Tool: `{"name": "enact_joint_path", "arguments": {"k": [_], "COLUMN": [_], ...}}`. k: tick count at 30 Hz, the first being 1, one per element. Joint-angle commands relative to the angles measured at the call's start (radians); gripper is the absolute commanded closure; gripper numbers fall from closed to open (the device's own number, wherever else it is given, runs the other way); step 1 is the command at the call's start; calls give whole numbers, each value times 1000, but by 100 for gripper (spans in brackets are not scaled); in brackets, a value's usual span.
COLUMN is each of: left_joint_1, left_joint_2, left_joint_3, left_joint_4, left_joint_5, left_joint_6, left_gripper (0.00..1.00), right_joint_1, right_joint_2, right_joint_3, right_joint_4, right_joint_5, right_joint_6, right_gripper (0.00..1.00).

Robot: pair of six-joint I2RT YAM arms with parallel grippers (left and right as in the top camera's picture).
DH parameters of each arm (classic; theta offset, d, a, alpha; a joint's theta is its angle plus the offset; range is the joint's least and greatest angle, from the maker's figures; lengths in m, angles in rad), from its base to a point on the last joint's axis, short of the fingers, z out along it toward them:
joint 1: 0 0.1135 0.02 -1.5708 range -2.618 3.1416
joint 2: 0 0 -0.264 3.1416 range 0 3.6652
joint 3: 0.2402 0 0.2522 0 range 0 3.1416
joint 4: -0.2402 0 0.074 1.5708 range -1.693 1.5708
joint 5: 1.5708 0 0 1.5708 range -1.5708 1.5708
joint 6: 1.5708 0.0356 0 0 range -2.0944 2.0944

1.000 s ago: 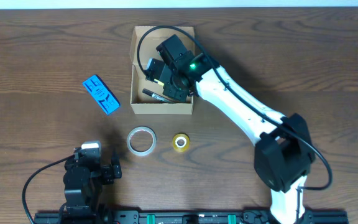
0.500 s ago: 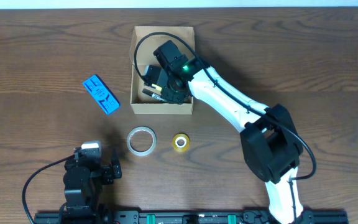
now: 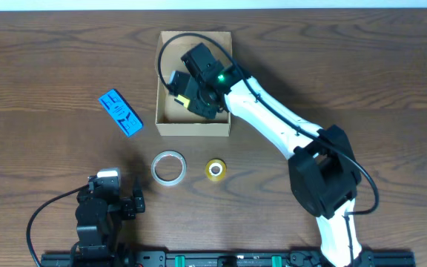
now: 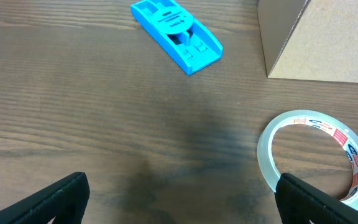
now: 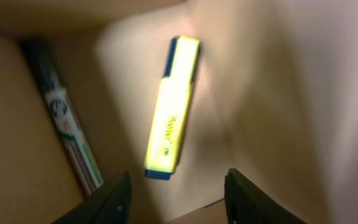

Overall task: Pack container
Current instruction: 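Grasp the yellow highlighter with the right gripper and lower it into the box, then open the right gripper and reach down to the yellow tape roll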

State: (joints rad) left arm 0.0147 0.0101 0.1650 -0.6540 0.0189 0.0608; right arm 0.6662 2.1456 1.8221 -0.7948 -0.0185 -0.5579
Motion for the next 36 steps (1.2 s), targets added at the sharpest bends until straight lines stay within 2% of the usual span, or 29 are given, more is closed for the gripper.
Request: {"name": "enact_joint_path", "arguments": {"k": [1,3,6,11,18,22,29,36], "left_joint_1": [-5,-5,-5,-5,-5,-5,-5,-5], "left_joint_2": [-6,-6,-6,-6,-6,-6,-6,-6], "left_joint_3": [-9,-9,-9,-9,-9,-9,-9,-9], "left_joint_4": [-2,-3,-3,-3,-3,-3,-3,-3], "left_joint_5": [-8,-8,-8,-8,-8,-8,-8,-8], "left_joint_6": [14,14,14,14,14,14,14,14], "left_gripper": [5,5,5,5,5,5,5,5], "right_joint_1": [8,5,-2,-12,4,25,126,173], "right_joint_2": [-88,-136,-220,-374,-662,-756,-751,-645], "right_joint_3": [88,108,105,-16,-498,-697,-876,-903], "right_joint_4": [-30,-74,-168,-272,-136,-66,68,160], "right_joint_5": [18,18,18,45,97,97,97,102], "right_joint_6": [88,145,252,409,676,866,1119,1231], "right_gripper": [46,31,1,1,1,1,1,2]}}
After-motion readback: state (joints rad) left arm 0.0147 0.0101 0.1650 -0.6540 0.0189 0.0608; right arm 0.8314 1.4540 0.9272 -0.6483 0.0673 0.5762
